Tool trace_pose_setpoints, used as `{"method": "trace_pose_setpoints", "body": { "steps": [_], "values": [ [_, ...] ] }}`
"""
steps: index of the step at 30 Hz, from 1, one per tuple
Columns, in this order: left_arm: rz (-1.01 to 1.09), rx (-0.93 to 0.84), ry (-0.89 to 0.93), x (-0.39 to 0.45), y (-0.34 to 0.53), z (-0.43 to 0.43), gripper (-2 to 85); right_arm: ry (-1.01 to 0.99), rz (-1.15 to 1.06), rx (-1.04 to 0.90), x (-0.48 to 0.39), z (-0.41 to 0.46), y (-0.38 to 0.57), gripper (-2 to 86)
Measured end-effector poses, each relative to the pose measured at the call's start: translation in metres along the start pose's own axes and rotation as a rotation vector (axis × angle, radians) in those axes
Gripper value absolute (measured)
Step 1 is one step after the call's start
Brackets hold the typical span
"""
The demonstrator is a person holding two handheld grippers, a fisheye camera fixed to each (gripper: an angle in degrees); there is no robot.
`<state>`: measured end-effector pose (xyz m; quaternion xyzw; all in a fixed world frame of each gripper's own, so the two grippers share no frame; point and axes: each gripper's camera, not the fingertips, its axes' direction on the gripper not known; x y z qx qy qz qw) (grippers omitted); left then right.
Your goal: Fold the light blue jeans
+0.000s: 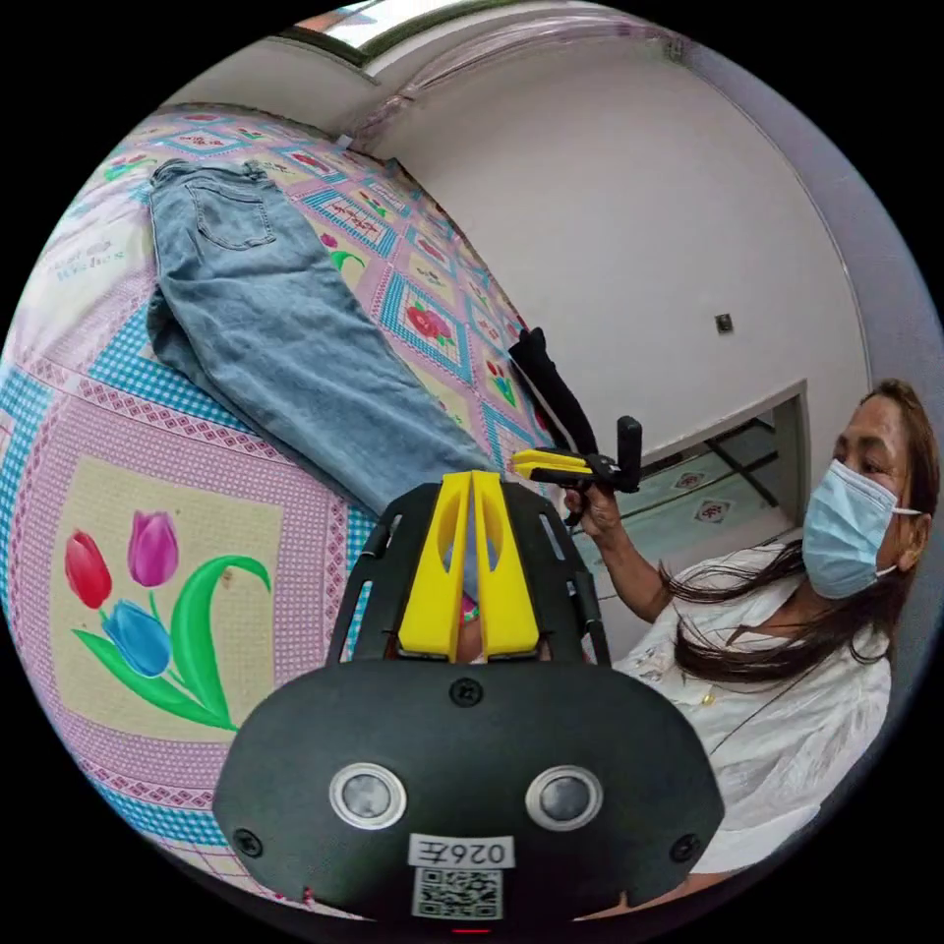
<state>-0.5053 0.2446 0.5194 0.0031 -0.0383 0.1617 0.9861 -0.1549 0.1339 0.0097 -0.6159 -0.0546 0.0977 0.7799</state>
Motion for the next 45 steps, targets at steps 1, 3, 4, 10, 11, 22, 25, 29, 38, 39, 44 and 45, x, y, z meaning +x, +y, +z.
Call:
{"method": "trace_pose_setpoints", "body": {
  "steps": [1, 3, 4, 10, 11, 22, 25, 29, 38, 39, 44, 45],
  "values": [
    [0.01, 0.064, 0.121, -0.006, 0.025, -0.003, -1.0, 0.019, 0.02, -0.015, -0.007, -0.008, 0.02, 3.4],
    [0.021, 0.167, 0.263, -0.013, 0.061, -0.008, -1.0, 0.042, 0.068, -0.037, -0.015, -0.02, 0.048, 3.2],
    [0.024, 0.219, 0.321, -0.016, 0.083, -0.01, -1.0, 0.044, 0.109, -0.042, -0.017, -0.029, 0.066, 3.2],
    [0.097, 0.271, 0.331, 0.003, 0.161, -0.01, -0.9, 0.068, 0.203, -0.06, -0.02, -0.069, 0.132, 3.7],
    [0.107, 0.285, 0.331, 0.008, 0.167, -0.01, -0.8, 0.087, 0.189, -0.073, -0.018, -0.071, 0.138, 4.0],
    [-0.094, 0.301, 0.098, 0.078, 0.256, 0.124, 10.7, -0.052, -0.07, -0.087, -0.008, -0.088, 0.169, 5.9],
    [-0.236, 0.25, 0.083, 0.079, 0.27, 0.173, 11.3, 0.005, -0.136, -0.145, -0.015, -0.083, 0.175, 6.4],
    [-0.323, 0.2, -0.001, 0.095, 0.277, 0.207, 11.4, 0.029, -0.167, -0.17, -0.02, -0.084, 0.176, 4.5],
    [-0.372, 0.144, -0.069, 0.14, 0.267, 0.251, 10.0, 0.032, -0.155, -0.17, -0.008, -0.116, 0.176, -1.2],
    [-0.384, 0.135, -0.092, 0.146, 0.266, 0.255, 10.2, 0.012, -0.152, -0.206, -0.006, -0.11, 0.175, -1.0],
    [-0.424, 0.142, -0.299, 0.188, 0.263, 0.258, 13.4, 0.002, -0.111, -0.148, 0.009, -0.132, 0.186, 4.6],
    [-0.44, 0.162, -0.355, 0.201, 0.261, 0.258, 15.0, -0.009, -0.112, -0.141, 0.012, -0.135, 0.187, 5.5]
  ]
}}
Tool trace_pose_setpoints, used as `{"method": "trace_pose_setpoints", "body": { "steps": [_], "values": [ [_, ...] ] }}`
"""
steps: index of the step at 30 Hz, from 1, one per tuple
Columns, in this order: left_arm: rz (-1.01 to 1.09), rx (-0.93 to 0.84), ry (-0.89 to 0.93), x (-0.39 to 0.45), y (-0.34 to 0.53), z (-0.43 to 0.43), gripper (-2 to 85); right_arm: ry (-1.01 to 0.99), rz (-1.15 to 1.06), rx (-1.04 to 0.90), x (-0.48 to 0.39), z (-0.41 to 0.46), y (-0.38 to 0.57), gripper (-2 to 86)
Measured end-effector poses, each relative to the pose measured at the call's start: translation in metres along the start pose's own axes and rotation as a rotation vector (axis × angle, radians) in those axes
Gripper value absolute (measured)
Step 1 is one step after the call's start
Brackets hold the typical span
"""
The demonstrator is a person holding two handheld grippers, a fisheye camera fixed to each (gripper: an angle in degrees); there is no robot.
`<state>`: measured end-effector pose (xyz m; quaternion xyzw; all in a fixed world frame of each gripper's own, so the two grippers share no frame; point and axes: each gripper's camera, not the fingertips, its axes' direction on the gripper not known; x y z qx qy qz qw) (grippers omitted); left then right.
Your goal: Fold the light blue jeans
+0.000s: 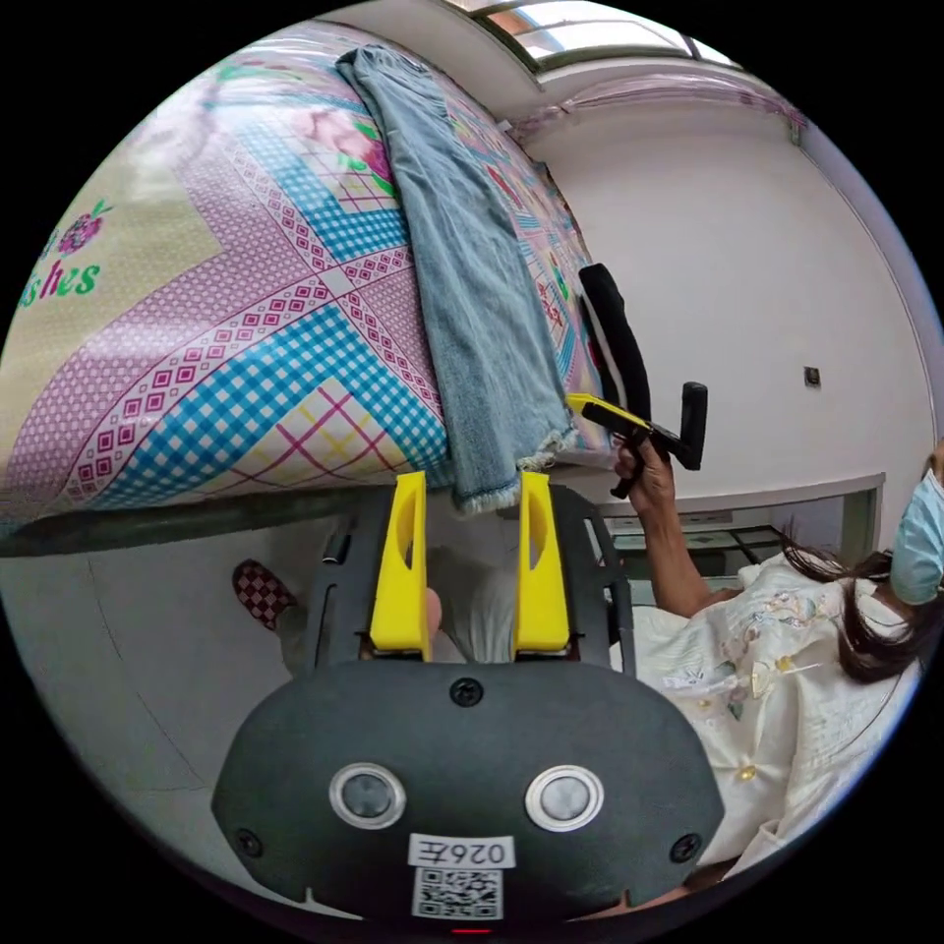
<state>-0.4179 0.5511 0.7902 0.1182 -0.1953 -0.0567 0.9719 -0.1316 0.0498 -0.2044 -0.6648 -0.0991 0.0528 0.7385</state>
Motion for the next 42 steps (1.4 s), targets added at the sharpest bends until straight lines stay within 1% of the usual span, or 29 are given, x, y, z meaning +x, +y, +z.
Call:
{"method": "trace_pose_setpoints", "body": {
  "steps": [2, 5, 8, 12, 13, 14, 15, 16, 17, 18, 19, 21, 23, 25, 27, 29, 33, 36, 37, 39, 41, 42],
  "values": [
    [-0.025, 0.021, -0.054, 0.017, 0.004, -0.003, 17.2, -0.098, -0.004, 0.027, 0.017, -0.01, 0.004, 8.4],
    [-0.082, 0.031, -0.064, 0.041, 0.009, 0.005, 18.3, -0.232, -0.047, 0.016, 0.032, -0.017, 0.004, 6.9],
    [-0.131, 0.043, -0.09, 0.064, 0.013, 0.019, 18.4, -0.231, -0.141, -0.022, 0.028, -0.015, 0.003, 6.1],
    [-0.181, 0.061, -0.08, 0.088, 0.016, 0.037, 17.4, -0.192, -0.2, -0.118, 0.018, 0.005, -0.001, 5.0],
    [-0.183, 0.045, -0.072, 0.092, 0.015, 0.043, 13.4, -0.139, -0.203, -0.093, 0.015, 0.004, -0.001, 3.5],
    [-0.177, 0.03, -0.057, 0.095, 0.015, 0.046, 11.3, -0.112, -0.232, -0.1, 0.011, 0.003, -0.002, 1.1],
    [-0.179, 0.016, -0.007, 0.101, 0.015, 0.049, 6.4, -0.114, -0.253, -0.105, 0.008, 0.002, -0.002, -0.1],
    [-0.182, 0.054, 0.021, 0.113, 0.018, 0.043, 3.7, -0.118, -0.264, -0.088, 0.006, -0.008, -0.002, -0.7],
    [-0.159, 0.075, 0.04, 0.122, 0.019, 0.038, 3.5, -0.141, -0.276, -0.043, 0.004, -0.028, 0.0, -1.2],
    [-0.097, 0.12, 0.054, 0.144, 0.022, 0.025, 3.2, -0.162, -0.274, -0.004, 0.006, -0.042, 0.002, -1.3],
    [-0.043, 0.142, 0.027, 0.163, 0.025, 0.013, 3.0, -0.183, -0.262, 0.075, 0.01, -0.068, 0.006, -1.4],
    [0.004, 0.133, -0.001, 0.176, 0.024, 0.007, 3.1, -0.128, -0.263, 0.083, 0.017, -0.079, 0.007, -1.5],
    [-0.026, 0.094, 0.043, 0.17, 0.02, 0.014, 3.3, -0.16, -0.228, -0.022, 0.036, -0.049, 0.003, -1.5],
    [-0.09, 0.045, 0.084, 0.157, 0.019, 0.031, 4.4, -0.191, -0.184, -0.083, 0.049, -0.028, 0.002, -1.5],
    [-0.105, 0.04, 0.131, 0.156, 0.025, 0.035, 5.1, -0.26, -0.125, -0.065, 0.059, -0.028, 0.005, -1.5],
    [-0.106, 0.059, 0.143, 0.162, 0.033, 0.032, 4.8, -0.314, -0.097, -0.008, 0.064, -0.045, 0.01, -1.5],
    [-0.077, 0.102, 0.155, 0.18, 0.042, 0.016, 0.3, -0.391, -0.101, 0.053, 0.07, -0.07, 0.008, -1.5],
    [-0.038, 0.042, 0.071, 0.188, 0.036, 0.015, -0.2, -0.309, -0.088, 0.019, 0.085, -0.066, 0.003, -1.5],
    [-0.041, 0.022, 0.077, 0.186, 0.035, 0.018, -0.2, -0.283, -0.068, -0.021, 0.094, -0.053, 0.003, -1.5],
    [-0.082, 0.018, 0.129, 0.177, 0.038, 0.021, 0.2, -0.347, -0.011, -0.047, 0.109, -0.038, 0.007, -1.5],
    [-0.121, 0.057, 0.182, 0.17, 0.047, 0.019, 1.4, -0.455, 0.04, 0.007, 0.116, -0.045, 0.015, -1.4],
    [-0.147, 0.092, 0.205, 0.165, 0.056, 0.016, 3.4, -0.46, 0.04, 0.024, 0.116, -0.05, 0.017, -1.4]
  ]
}}
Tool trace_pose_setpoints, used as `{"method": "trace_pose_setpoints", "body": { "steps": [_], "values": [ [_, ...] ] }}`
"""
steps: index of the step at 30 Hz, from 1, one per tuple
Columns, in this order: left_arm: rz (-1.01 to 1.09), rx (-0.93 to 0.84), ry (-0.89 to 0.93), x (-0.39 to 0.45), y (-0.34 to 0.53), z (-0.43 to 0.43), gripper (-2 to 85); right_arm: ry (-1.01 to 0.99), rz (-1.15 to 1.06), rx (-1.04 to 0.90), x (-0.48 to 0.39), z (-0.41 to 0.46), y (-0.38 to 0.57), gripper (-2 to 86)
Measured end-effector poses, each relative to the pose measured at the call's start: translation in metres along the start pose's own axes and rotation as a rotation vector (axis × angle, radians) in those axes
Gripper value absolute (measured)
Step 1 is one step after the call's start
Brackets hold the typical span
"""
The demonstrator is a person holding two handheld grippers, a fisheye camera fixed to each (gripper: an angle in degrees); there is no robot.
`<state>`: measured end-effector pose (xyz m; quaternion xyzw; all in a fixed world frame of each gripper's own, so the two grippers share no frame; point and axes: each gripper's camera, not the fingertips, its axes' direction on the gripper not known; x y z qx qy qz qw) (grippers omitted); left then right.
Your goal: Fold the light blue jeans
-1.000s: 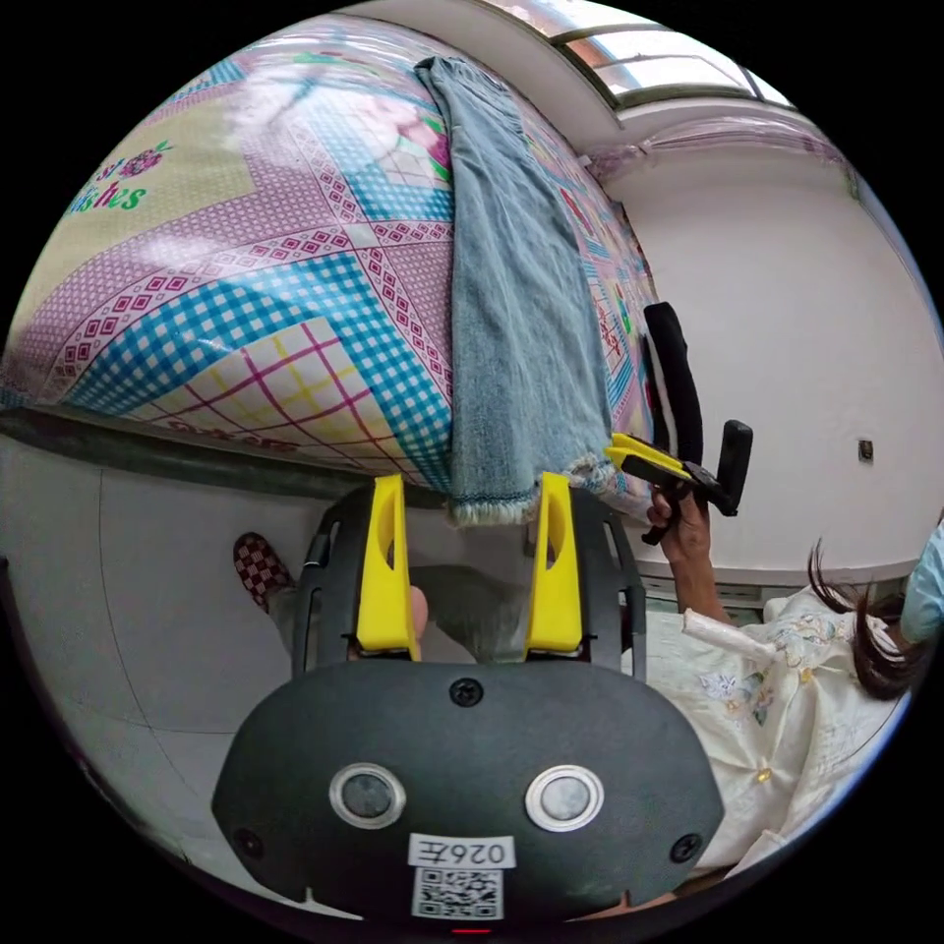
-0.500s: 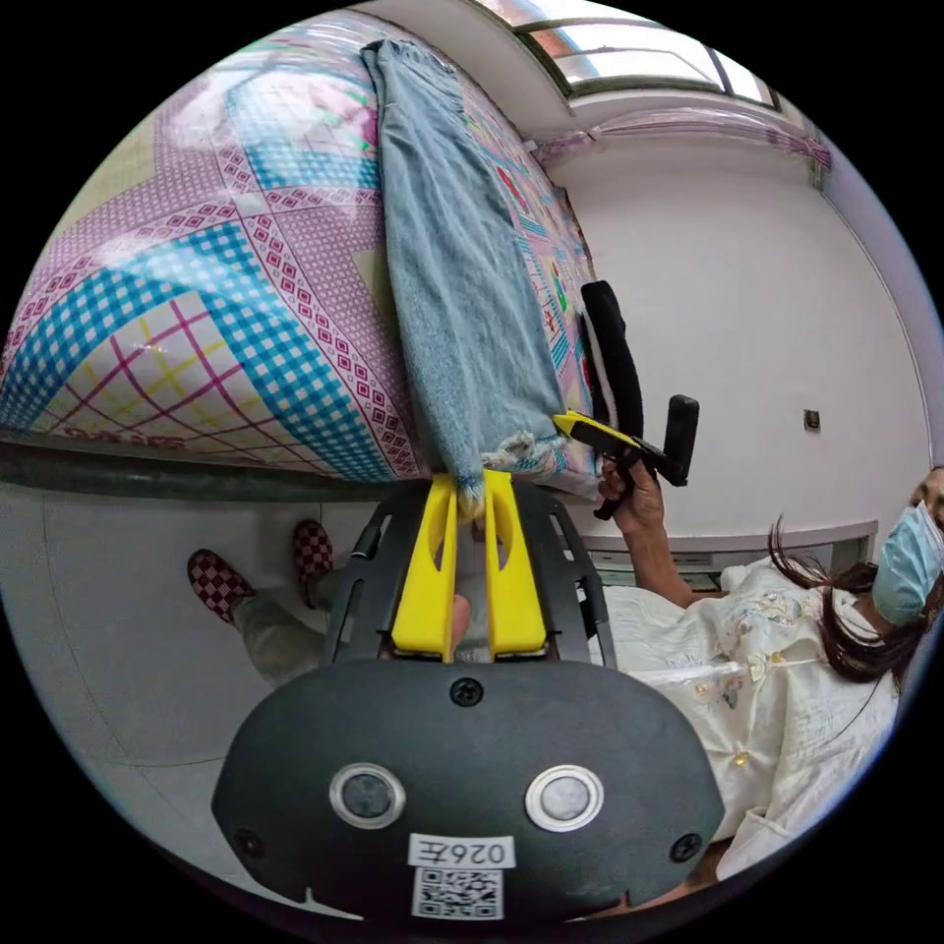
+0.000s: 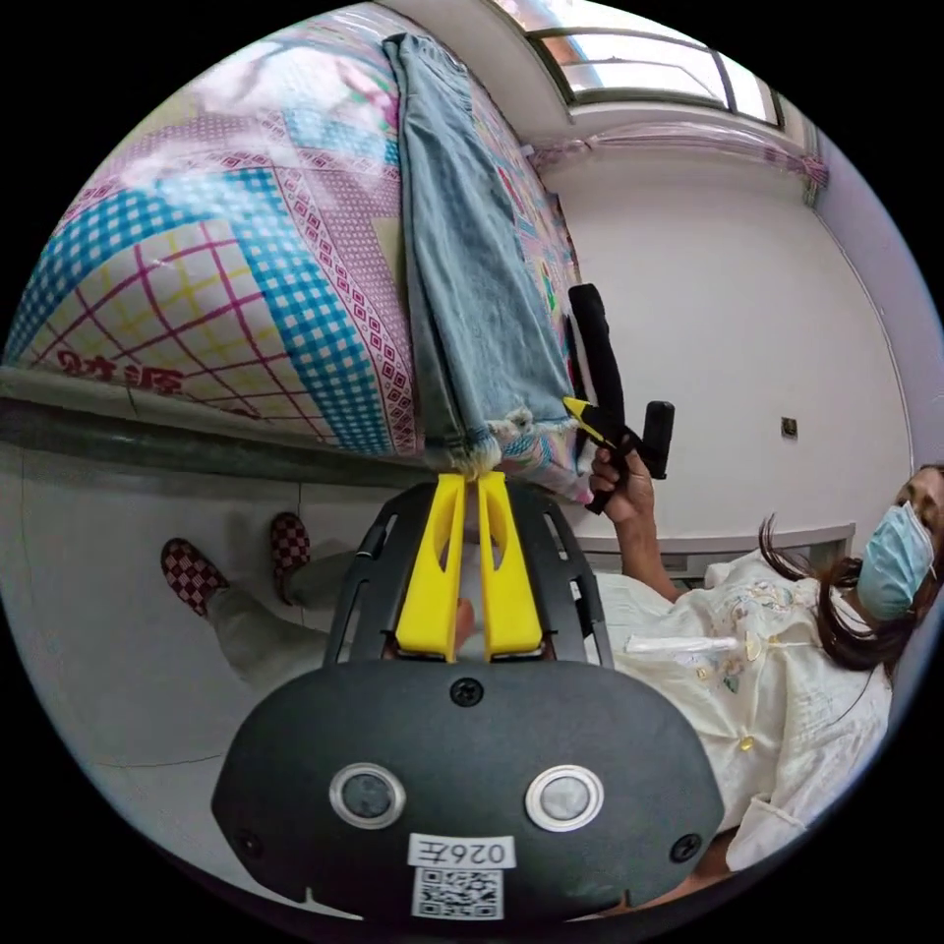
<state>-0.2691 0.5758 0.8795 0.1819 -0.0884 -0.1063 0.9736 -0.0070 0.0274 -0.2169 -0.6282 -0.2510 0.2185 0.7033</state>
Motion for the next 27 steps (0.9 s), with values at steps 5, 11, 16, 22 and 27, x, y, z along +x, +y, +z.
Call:
{"method": "trace_pose_setpoints", "body": {
  "steps": [5, 11, 16, 22, 27],
  "values": [
    [-0.112, 0.083, 0.058, -0.026, 0.023, -0.011, 12.7, 0.201, -0.031, -0.113, 0.011, 0.01, -0.003, 2.1],
    [-0.105, 0.183, 0.102, -0.02, 0.012, -0.018, 20.3, -0.009, 0.042, 0.005, 0.045, -0.013, 0.008, 9.7],
    [-0.087, 0.225, 0.074, -0.001, -0.007, -0.04, 24.2, -0.147, 0.108, 0.001, 0.078, -0.006, 0.007, 9.3],
    [-0.031, -0.163, -0.183, 0.035, -0.072, 0.032, 20.9, -0.146, 0.053, -0.032, 0.063, 0.017, -0.004, 7.1],
    [0.077, -0.277, -0.316, 0.054, -0.058, 0.048, -0.6, 0.104, -0.164, -0.151, 0.0, 0.027, -0.003, 5.3]
  ]
}}
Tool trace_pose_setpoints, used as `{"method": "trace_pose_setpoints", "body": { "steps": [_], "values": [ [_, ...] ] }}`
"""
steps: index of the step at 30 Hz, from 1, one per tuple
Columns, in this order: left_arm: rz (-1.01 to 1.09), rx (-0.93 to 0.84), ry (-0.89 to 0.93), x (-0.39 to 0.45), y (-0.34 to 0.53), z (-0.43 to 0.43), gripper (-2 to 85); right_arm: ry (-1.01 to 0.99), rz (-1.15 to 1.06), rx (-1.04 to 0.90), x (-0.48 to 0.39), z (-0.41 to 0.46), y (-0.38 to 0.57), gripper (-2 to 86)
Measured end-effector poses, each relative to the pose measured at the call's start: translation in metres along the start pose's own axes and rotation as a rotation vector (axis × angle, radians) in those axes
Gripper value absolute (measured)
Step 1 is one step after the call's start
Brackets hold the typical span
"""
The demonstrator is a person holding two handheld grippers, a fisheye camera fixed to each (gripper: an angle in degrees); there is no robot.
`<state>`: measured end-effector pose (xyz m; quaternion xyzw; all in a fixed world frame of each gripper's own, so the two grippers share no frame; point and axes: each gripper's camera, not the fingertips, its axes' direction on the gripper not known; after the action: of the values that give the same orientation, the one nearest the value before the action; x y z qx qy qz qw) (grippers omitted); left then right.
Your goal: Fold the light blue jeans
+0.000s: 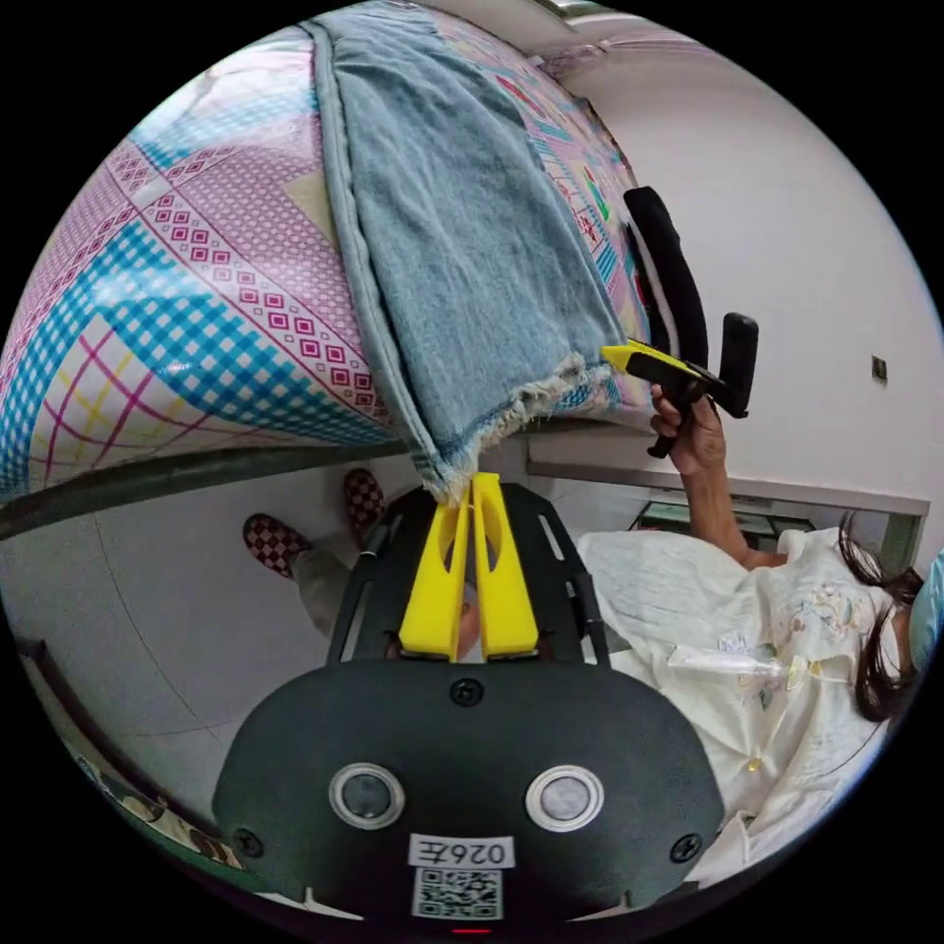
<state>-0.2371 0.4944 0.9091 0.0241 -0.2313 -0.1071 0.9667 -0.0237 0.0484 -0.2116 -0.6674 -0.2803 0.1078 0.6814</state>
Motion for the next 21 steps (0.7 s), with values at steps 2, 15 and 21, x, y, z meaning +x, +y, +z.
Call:
{"method": "trace_pose_setpoints", "body": {
  "steps": [2, 15, 21],
  "values": [
    [-0.073, 0.035, 0.053, -0.027, 0.024, -0.007, -0.7, 0.086, -0.016, 0.094, -0.012, -0.021, 0.003, 5.4],
    [-0.066, 0.295, 0.326, -0.071, 0.007, -0.032, 23.2, 0.053, 0.058, 0.07, 0.015, 0.004, -0.041, 11.3],
    [-0.077, 0.092, 0.245, -0.076, -0.028, 0.007, 9.9, -0.071, 0.074, 0.028, 0.028, 0.016, -0.036, 5.8]
  ]
}}
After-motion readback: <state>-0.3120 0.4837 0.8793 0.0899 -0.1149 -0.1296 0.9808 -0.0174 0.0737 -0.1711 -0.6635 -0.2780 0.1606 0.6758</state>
